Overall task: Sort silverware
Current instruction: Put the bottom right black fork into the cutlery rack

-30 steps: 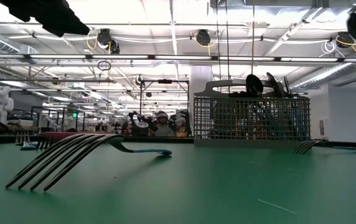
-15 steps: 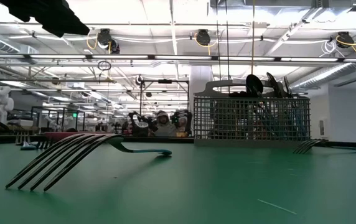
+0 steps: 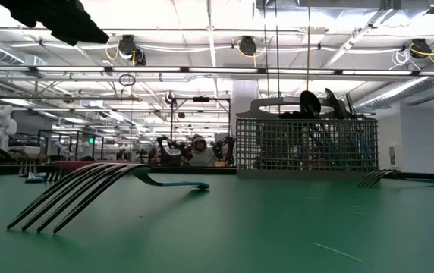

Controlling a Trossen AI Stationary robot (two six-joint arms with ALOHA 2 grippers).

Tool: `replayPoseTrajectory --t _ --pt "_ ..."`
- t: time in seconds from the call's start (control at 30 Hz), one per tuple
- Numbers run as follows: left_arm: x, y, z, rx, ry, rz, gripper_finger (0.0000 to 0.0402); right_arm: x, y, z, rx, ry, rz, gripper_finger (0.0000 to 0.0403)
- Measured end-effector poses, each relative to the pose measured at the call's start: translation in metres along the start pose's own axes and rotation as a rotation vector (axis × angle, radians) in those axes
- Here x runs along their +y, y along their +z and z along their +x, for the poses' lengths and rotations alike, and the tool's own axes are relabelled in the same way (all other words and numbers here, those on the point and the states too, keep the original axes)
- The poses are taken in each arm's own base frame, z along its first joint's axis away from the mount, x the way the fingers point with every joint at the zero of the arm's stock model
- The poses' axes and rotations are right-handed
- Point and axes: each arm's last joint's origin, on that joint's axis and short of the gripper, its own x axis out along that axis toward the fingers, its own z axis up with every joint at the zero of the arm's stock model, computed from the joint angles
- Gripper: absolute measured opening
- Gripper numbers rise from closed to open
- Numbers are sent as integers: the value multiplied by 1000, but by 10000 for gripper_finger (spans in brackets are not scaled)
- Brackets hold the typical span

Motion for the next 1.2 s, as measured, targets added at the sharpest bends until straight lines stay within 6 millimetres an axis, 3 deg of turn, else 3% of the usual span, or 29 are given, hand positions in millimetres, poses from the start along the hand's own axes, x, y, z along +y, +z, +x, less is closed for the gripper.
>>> replayPoseTrajectory --t 0.53,0.83,1.0,1.2 --pt "0 -1 0 11 2 4 161 -1 -1 3 28 14 -28 126" --pt "0 -1 0 8 7 4 161 14 -5 -24 29 -12 -147 126" --pt "1 -1 0 8 11 8 161 20 -7 -35 28 -2 -441 126" --pt "1 0 0 -2 13 28 161 23 -8 -35 20 35 -1025 125"
